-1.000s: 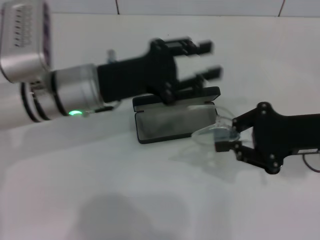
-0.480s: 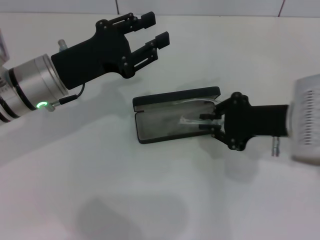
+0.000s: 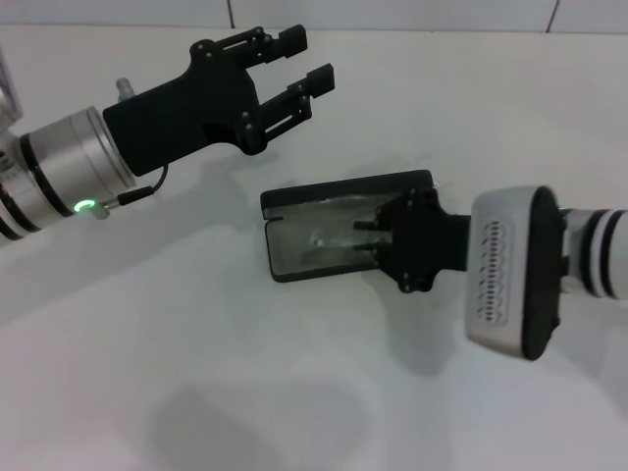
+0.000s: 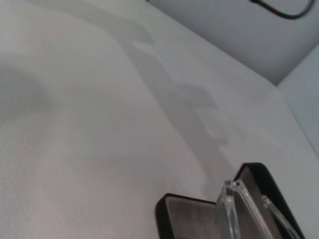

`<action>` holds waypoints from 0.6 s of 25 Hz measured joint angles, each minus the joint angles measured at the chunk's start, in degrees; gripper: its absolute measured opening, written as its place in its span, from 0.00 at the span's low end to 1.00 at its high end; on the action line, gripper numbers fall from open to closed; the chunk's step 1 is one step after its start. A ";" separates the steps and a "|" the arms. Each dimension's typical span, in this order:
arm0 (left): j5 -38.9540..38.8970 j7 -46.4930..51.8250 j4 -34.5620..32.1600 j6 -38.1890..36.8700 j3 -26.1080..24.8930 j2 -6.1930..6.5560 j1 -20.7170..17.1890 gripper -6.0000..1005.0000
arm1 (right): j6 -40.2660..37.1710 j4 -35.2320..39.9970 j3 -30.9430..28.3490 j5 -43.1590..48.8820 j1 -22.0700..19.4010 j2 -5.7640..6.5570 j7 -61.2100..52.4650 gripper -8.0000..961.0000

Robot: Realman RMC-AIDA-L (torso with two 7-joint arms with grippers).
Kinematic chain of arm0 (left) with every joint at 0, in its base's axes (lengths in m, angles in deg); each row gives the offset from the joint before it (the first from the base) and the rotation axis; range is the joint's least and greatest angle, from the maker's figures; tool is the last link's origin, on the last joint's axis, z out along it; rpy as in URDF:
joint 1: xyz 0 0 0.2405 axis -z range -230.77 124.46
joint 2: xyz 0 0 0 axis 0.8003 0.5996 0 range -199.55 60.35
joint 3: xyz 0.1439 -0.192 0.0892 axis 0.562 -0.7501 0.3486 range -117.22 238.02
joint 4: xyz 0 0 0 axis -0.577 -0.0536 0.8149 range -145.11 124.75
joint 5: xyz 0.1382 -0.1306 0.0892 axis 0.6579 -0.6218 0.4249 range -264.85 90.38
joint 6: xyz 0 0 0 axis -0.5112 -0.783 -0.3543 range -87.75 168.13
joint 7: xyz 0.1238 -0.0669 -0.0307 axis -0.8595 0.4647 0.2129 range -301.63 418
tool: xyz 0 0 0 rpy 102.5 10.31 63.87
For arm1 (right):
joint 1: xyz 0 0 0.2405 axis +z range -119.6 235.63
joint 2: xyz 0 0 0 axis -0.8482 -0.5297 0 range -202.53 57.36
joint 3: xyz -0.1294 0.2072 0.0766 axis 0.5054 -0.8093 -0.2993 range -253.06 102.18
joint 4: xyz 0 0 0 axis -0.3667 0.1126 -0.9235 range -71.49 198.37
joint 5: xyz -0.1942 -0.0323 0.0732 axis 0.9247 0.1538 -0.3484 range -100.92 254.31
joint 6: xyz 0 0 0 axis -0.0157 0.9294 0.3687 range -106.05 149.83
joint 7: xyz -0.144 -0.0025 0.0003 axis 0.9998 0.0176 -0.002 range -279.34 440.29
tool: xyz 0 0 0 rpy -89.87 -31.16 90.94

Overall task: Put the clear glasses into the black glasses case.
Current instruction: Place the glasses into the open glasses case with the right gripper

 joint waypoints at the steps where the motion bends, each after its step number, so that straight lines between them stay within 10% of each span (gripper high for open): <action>1: 0.02 -0.01 0.00 0.00 -0.01 0.01 0.04 0.50 | 1.23 -0.31 1.31 0.00 0.28 -0.03 0.04 0.22; 15: 0.10 -0.44 0.00 0.00 0.19 -0.01 -0.25 0.50 | 12.53 -2.82 10.02 -0.19 2.12 -0.18 -0.30 0.23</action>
